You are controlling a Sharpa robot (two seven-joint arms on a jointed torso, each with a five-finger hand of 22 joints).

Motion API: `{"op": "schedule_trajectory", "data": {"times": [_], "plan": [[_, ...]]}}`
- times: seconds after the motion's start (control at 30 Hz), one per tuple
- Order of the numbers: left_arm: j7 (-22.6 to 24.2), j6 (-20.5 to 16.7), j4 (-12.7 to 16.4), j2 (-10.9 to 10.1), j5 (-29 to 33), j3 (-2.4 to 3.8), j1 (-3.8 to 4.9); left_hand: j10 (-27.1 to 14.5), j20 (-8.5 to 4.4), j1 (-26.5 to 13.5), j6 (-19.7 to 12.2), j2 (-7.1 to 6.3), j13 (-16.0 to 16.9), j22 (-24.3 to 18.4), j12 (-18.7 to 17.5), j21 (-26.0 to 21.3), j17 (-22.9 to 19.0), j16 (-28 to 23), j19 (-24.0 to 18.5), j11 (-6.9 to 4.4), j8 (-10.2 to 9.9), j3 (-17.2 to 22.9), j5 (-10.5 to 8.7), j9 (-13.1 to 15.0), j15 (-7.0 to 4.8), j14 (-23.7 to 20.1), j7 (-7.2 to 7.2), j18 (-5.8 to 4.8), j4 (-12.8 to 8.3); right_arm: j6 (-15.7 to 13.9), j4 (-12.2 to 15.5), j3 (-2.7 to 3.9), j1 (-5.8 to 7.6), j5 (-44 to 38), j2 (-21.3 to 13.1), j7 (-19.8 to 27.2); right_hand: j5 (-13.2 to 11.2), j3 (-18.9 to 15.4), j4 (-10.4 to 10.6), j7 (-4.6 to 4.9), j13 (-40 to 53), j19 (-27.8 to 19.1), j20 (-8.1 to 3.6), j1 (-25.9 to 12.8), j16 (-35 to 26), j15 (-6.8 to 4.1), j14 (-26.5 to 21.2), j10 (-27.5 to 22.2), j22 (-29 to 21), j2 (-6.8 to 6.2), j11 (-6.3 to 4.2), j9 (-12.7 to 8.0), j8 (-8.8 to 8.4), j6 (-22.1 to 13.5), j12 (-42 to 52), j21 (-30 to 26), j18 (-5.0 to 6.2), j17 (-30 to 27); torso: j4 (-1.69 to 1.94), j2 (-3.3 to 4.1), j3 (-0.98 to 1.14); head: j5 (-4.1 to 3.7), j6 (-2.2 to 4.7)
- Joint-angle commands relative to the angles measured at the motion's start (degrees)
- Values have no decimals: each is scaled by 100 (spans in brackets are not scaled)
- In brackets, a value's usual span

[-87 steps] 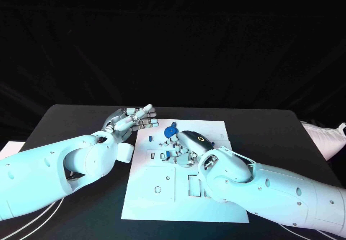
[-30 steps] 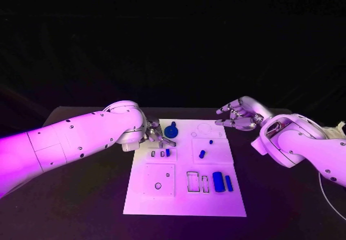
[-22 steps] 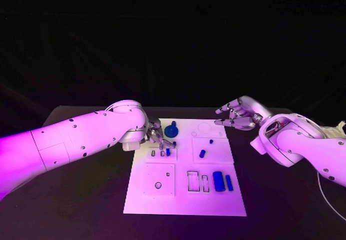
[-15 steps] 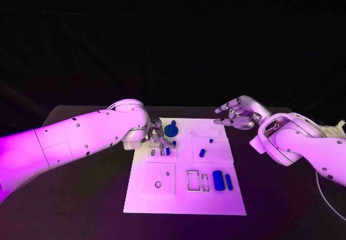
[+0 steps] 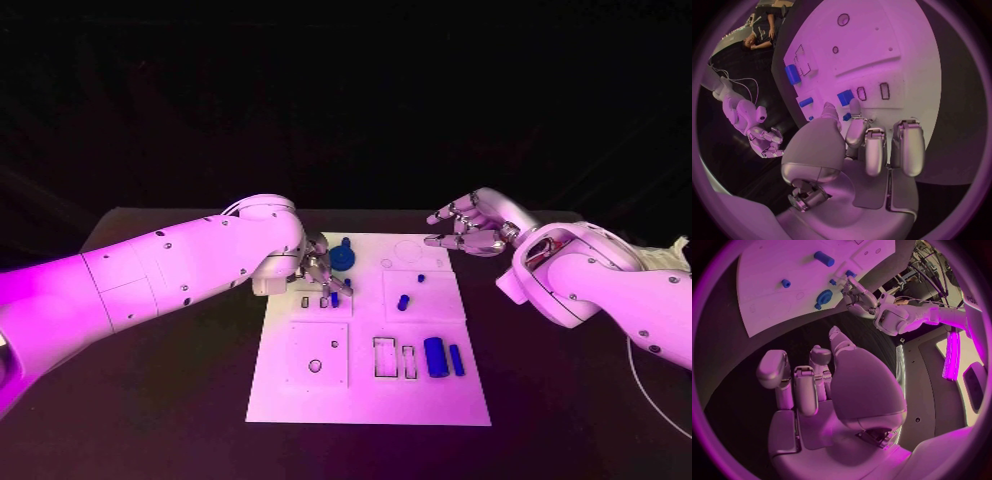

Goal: Assemble the parts on the task board

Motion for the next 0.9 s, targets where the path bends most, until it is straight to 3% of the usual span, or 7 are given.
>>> {"op": "schedule_trajectory", "data": {"times": [0.03,0.9], "plan": [[-24,177,-12,28,14,1,1,-18,-31,31,-41,41,10,429,8,30,1508,17,75,-5,36,-12,-21,19,-18,602,4,-37,-6,103,-8,-1,-8,-18,14,-9,28,0,30,4,-6,-24,4,31,-29,3,430,-41,-6,50,-17,4,15,26,-19,-28,54,712,7,-3,2,7,-18],[-47,374,-94,119,18,-2,-19,-20,-29,255,-83,156,28,422,9,21,1508,17,64,-6,72,68,-19,141,-18,602,2,-33,-26,205,-28,-6,-23,17,45,-51,129,-4,54,5,-2,-20,1,50,-34,1,433,-32,-11,81,-18,3,8,32,4,-38,53,713,1,-1,3,18,-61]]}}
